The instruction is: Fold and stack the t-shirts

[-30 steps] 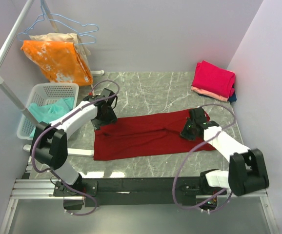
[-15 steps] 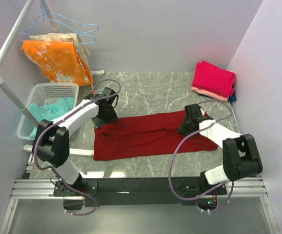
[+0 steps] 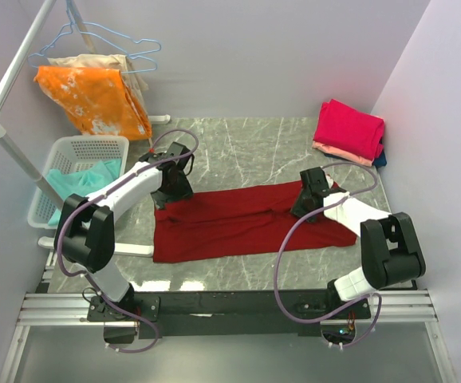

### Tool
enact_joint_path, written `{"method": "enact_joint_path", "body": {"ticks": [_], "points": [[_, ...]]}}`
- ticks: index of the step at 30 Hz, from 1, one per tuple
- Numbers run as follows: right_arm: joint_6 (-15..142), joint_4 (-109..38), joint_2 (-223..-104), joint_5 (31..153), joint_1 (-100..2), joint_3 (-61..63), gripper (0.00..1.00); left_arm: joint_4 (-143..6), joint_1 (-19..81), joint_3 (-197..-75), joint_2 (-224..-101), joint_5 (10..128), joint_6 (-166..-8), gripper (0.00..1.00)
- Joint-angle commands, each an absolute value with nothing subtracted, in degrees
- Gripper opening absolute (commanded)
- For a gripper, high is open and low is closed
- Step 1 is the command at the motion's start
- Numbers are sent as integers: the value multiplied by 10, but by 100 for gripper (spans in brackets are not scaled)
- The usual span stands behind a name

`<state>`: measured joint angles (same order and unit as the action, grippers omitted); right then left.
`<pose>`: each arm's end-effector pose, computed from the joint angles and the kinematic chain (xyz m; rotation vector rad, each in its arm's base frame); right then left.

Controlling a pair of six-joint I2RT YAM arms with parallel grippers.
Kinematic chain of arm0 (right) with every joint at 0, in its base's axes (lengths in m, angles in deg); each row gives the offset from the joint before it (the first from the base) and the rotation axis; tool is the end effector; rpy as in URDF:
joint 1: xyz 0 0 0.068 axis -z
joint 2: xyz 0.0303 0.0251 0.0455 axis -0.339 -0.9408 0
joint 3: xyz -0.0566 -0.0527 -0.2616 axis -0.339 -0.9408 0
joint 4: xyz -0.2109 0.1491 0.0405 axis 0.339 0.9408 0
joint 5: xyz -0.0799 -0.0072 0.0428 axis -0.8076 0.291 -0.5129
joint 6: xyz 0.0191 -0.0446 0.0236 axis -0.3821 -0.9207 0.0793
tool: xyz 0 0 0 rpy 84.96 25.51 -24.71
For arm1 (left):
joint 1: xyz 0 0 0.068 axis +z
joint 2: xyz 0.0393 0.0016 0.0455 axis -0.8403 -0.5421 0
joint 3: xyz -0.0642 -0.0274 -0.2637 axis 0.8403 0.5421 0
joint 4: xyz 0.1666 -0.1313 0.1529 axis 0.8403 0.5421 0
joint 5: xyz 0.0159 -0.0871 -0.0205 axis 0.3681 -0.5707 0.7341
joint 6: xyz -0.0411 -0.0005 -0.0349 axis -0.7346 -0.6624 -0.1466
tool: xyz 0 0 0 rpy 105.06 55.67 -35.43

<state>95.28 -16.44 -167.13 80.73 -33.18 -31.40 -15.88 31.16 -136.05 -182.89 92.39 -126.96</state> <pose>0.2653 0.0605 0.1628 0.6051 2.5828 0.2161 0.2954 -0.1340 0.2304 -0.6580 2.6804 0.0339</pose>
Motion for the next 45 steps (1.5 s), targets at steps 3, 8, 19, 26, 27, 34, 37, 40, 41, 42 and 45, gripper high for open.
{"method": "enact_joint_path", "body": {"ticks": [3,8,19,26,27,34,37,40,41,42,45], "points": [[958,-182,-1684,788,-335,-275,31,-157,310,-1377,-1830,934,-1259,72],[959,-180,-1691,791,-335,-273,17,-157,311,-1375,-1828,935,-1259,72],[963,-166,-1659,798,-337,-284,0,-159,310,-1369,-1828,935,-1259,72],[971,-127,-1569,829,-342,-291,0,-164,310,-1359,-1823,932,-1261,72],[972,-122,-1559,836,-344,-292,0,-165,309,-1357,-1822,931,-1261,72],[972,-100,-1538,837,-348,-304,0,-169,306,-1349,-1817,928,-1263,72],[974,-104,-1555,840,-351,-308,16,-166,305,-1348,-1815,931,-1265,72],[979,-112,-1559,832,-353,-316,25,-165,304,-1348,-1810,933,-1267,72],[980,-113,-1560,824,-352,-319,25,-163,303,-1348,-1809,934,-1267,72],[977,-114,-1561,822,-353,-319,26,-163,302,-1348,-1809,934,-1268,72],[971,-121,-1573,813,-353,-313,27,-163,301,-1347,-1808,934,-1270,72]]}}
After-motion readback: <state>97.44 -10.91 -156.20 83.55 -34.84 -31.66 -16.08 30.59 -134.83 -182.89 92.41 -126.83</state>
